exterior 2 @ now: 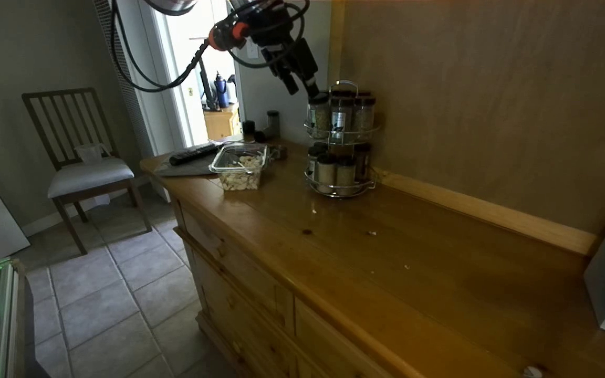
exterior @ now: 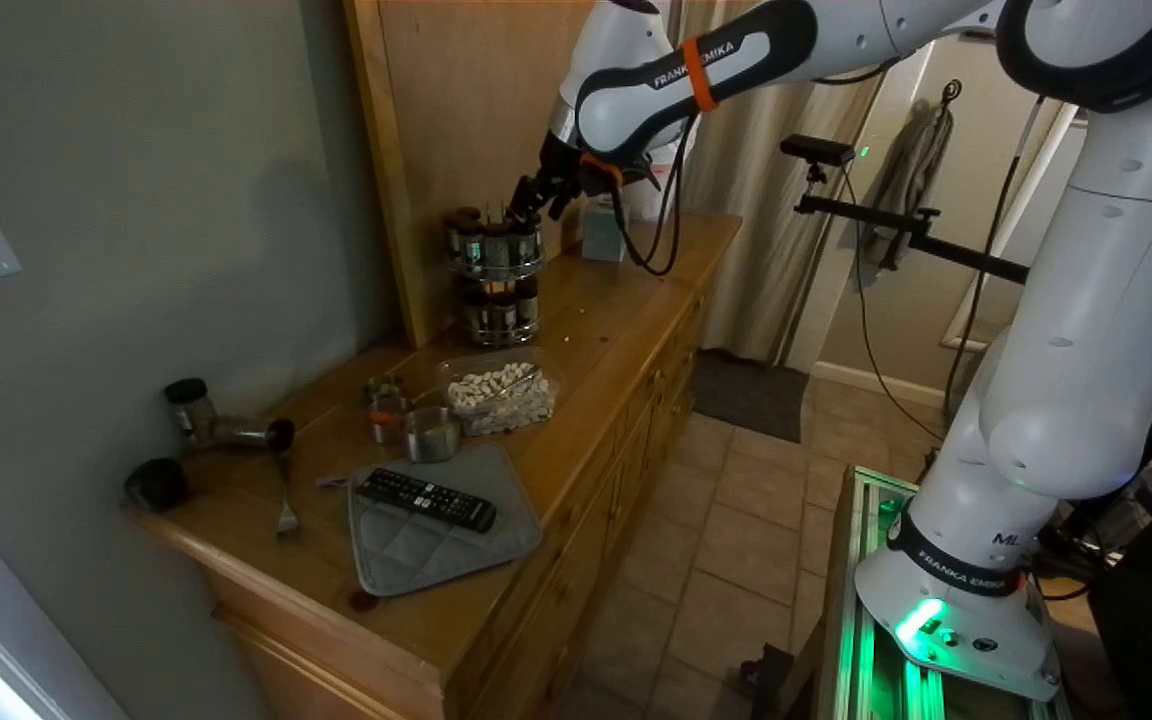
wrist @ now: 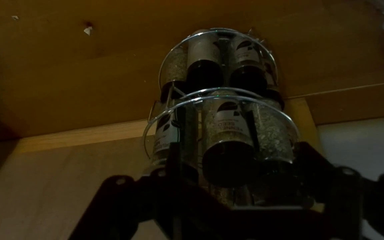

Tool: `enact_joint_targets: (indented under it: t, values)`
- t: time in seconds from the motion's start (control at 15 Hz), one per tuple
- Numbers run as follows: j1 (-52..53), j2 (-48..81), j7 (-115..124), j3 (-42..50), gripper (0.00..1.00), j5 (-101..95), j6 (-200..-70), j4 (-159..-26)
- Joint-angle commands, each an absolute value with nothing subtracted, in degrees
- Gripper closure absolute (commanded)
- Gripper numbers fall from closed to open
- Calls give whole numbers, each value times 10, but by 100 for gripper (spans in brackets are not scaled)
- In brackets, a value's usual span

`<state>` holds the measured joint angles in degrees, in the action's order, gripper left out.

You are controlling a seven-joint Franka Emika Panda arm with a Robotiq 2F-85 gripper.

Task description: Remove one jar from the stand and put it on the right side of the counter.

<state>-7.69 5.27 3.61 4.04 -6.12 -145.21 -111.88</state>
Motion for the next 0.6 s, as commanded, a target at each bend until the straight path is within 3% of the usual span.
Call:
enact_joint_targets:
  t: [0.0,0.13,0.53]
  values:
    - [-74,80,9,47,32,-39,-1468,-1093]
    - [-74,88,3,48,39,-37,-1469,-1088]
    - [-76,108,-8,48,33,-28,-1471,-1072]
